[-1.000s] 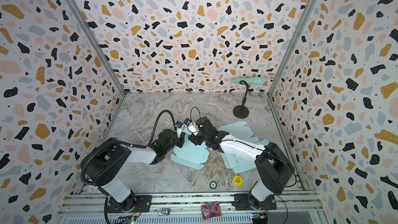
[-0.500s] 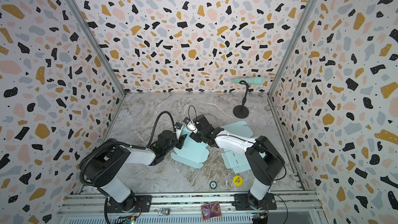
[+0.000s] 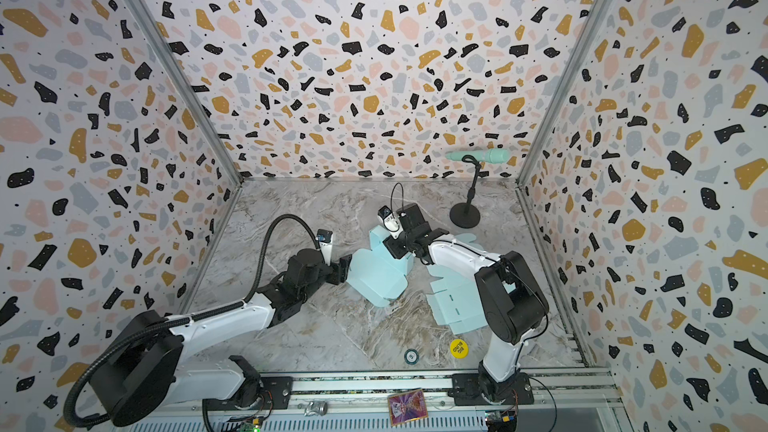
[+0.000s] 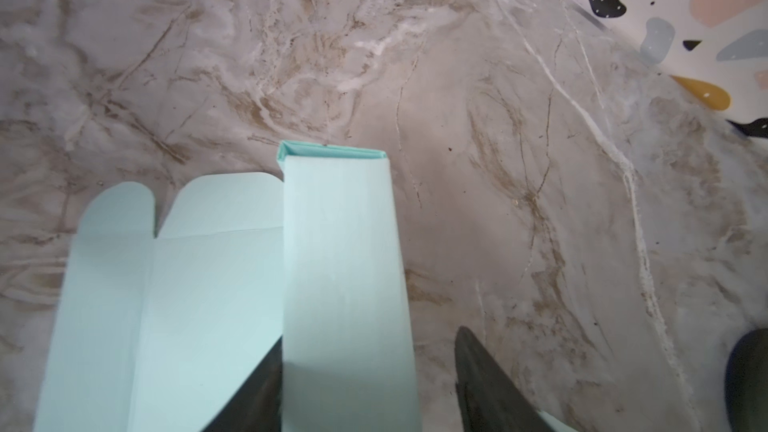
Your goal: Fold the paper box
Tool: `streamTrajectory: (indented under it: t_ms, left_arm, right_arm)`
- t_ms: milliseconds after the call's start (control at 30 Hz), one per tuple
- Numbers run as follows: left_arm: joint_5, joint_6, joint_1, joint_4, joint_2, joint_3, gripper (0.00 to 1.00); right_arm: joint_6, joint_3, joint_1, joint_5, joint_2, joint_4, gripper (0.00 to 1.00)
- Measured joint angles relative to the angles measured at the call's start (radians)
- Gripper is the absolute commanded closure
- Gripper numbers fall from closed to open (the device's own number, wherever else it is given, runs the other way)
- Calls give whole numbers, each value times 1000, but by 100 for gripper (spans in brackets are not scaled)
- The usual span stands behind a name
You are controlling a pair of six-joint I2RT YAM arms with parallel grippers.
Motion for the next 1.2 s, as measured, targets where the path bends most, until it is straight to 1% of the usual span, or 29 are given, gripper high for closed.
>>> streamTrajectory:
  t_ms: [133,167,200,267,367,533,633,767,867,1000,1200]
  left_arm:
    - [-19,-179,-3,-146,-80,17,23]
    - [-19,-220,-10,-173,-100,16,21]
    - [-20,-254,-19,-195,-115,16,17]
    - [-19,-309,-40,-220,-130,17,13]
    - [-16,-367,-72,-249,-104,34,7]
    - [0,-427,-88,-233,-3,68,6]
    - [14,-448,-88,-204,78,88,12]
    - [32,-470,-88,-166,214,158,26]
    - [43,-504,-85,-114,270,162,33]
    - [65,-555,-84,-55,332,160,36]
    - [96,-623,-77,36,397,147,38]
  right_arm:
    - [56,0,-62,-83,2,3,43]
    - [71,0,-77,-105,5,6,43]
    - [85,0,-91,-124,8,10,44]
    - [116,-1,-119,-161,16,24,44]
    - [151,-18,-146,-204,19,50,44]
    - [179,-40,-167,-235,19,66,44]
    - [188,-54,-169,-250,19,80,44]
    - [196,-72,-169,-266,19,99,43]
    - [204,-84,-169,-278,17,119,41]
    - [209,-90,-170,-288,14,131,38]
    - [211,-96,-170,-295,13,138,38]
